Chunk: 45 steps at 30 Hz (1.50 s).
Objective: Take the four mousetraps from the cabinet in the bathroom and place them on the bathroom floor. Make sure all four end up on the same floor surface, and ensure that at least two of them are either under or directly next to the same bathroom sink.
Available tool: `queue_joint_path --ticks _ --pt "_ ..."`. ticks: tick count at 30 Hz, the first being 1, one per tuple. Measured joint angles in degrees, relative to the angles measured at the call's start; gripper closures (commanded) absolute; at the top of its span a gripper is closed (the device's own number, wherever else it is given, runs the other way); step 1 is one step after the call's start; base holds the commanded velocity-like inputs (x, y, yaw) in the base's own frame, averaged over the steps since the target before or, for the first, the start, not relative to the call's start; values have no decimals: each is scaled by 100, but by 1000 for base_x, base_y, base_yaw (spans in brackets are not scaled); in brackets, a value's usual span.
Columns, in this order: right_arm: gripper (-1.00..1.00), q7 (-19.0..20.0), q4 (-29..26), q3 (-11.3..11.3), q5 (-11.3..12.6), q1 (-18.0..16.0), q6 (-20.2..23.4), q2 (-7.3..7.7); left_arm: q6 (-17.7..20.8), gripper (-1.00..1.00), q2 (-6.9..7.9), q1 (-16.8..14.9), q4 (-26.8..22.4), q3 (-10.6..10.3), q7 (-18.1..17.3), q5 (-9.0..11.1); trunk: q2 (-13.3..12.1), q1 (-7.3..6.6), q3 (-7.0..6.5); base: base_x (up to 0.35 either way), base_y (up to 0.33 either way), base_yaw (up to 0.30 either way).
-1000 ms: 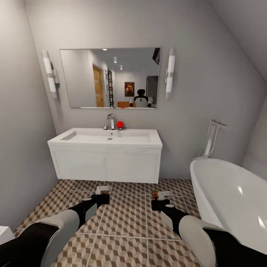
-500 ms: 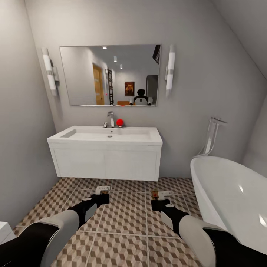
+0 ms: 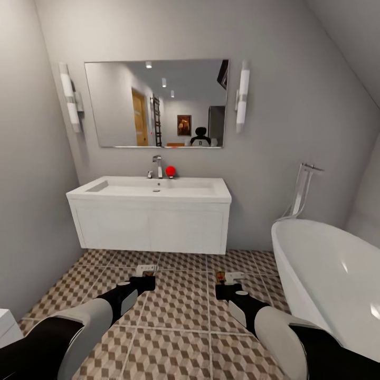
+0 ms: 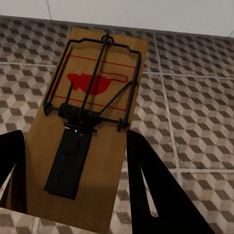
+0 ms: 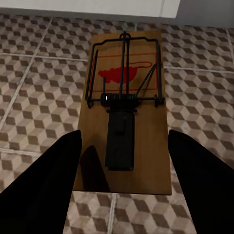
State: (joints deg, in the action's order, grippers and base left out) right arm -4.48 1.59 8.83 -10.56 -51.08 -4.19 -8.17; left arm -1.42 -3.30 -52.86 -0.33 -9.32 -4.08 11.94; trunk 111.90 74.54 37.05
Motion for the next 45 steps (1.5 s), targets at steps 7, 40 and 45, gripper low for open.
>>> queue_joint_path --ticks 7,40,45 --pt "100 0 0 0 0 1 0 0 0 100 4 0 0 3 0 0 281 154 126 0 0 0" --pt "100 0 0 0 9 0 0 0 -8 100 18 0 0 4 -8 9 1604 879 718 0 0 0" --pt "100 0 0 0 9 -1 0 0 -8 100 43 0 0 3 -23 9 1805 989 808 0 0 0"
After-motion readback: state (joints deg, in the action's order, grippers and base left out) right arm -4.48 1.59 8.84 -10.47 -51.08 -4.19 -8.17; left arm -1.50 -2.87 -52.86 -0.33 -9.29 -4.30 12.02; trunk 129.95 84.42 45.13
